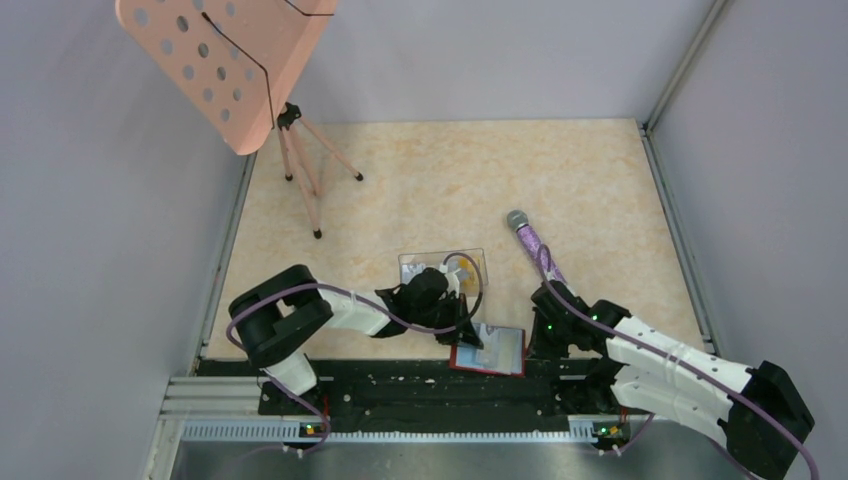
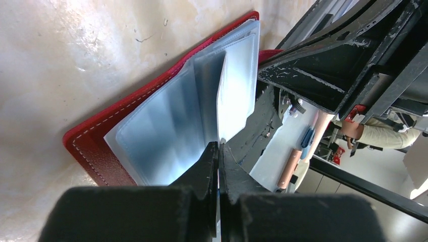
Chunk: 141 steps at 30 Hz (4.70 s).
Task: Put the credit cards into the card holder
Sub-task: Insert the credit card into the card holder.
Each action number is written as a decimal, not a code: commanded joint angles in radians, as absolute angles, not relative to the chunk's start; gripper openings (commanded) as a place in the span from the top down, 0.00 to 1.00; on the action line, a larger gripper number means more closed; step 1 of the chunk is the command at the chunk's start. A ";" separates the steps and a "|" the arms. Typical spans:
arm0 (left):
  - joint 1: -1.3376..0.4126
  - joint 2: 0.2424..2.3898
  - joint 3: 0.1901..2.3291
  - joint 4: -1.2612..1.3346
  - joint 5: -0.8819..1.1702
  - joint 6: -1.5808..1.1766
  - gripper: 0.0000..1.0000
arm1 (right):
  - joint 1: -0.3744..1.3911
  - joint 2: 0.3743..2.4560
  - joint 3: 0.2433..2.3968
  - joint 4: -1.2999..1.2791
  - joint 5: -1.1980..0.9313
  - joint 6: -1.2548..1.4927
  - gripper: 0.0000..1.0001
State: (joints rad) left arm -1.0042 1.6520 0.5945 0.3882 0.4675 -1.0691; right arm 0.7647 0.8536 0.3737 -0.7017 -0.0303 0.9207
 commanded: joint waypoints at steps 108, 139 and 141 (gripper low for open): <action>-1.002 1.526 0.499 0.330 0.356 -1.168 1.00 | 0.764 0.896 0.324 -0.571 -0.108 0.890 1.00; -1.032 1.631 0.526 0.383 0.477 -1.163 1.00 | 0.764 0.854 0.334 -0.539 -0.137 0.859 1.00; -1.032 1.641 0.547 0.369 0.476 -1.152 1.00 | 0.764 0.857 0.337 -0.536 -0.140 0.857 1.00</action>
State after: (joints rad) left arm -1.0199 1.6032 0.5083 0.4248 0.4156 -1.2007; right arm 0.7628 0.8547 0.3408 -0.6037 -0.1200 0.8642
